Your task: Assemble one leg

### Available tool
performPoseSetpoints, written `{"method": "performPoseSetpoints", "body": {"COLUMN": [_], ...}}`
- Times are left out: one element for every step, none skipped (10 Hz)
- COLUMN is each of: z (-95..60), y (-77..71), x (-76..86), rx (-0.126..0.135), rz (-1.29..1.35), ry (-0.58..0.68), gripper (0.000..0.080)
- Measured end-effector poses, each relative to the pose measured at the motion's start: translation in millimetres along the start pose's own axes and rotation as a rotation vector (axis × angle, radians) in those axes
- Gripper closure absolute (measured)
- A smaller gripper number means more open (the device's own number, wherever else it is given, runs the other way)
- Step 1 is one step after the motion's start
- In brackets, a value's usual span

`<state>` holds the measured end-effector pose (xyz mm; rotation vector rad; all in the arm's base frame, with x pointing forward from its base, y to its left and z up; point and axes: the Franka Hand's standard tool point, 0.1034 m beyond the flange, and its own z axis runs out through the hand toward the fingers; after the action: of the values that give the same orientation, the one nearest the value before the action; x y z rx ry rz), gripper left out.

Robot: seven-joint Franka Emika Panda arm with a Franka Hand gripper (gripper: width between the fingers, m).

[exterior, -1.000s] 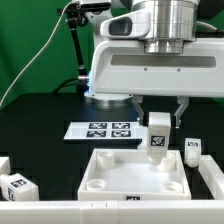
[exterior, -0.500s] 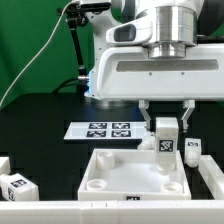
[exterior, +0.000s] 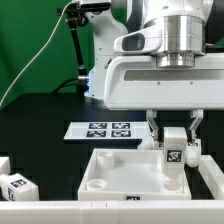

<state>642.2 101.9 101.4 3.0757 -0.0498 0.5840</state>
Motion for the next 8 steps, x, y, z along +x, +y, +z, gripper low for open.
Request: {"method": "performPoseSetpoints", "body": {"z": [1.1, 2.9, 7.2, 11.9, 13.9, 14.1, 14.0, 13.8], "y": [-0.2, -0.7, -0.8, -1.3, -3.7, -5.2, -6.4, -7.8], "x": [1.3, 3.7, 2.2, -0.7, -0.4, -0.6, -1.6, -1.4], "rx": [0.0, 0.001, 0.001, -0.001, 0.002, 0.005, 0.008, 0.011], "rz": [-0.001, -0.003, -0.005, -0.009, -0.013, -0.016, -0.019, -0.024], "ry": [0.005, 0.021, 0.027, 0.028, 0.045, 0.062, 0.08, 0.095], "gripper": [0.051, 0.051, 0.051, 0.051, 0.051, 0.051, 0.051, 0.051]}}
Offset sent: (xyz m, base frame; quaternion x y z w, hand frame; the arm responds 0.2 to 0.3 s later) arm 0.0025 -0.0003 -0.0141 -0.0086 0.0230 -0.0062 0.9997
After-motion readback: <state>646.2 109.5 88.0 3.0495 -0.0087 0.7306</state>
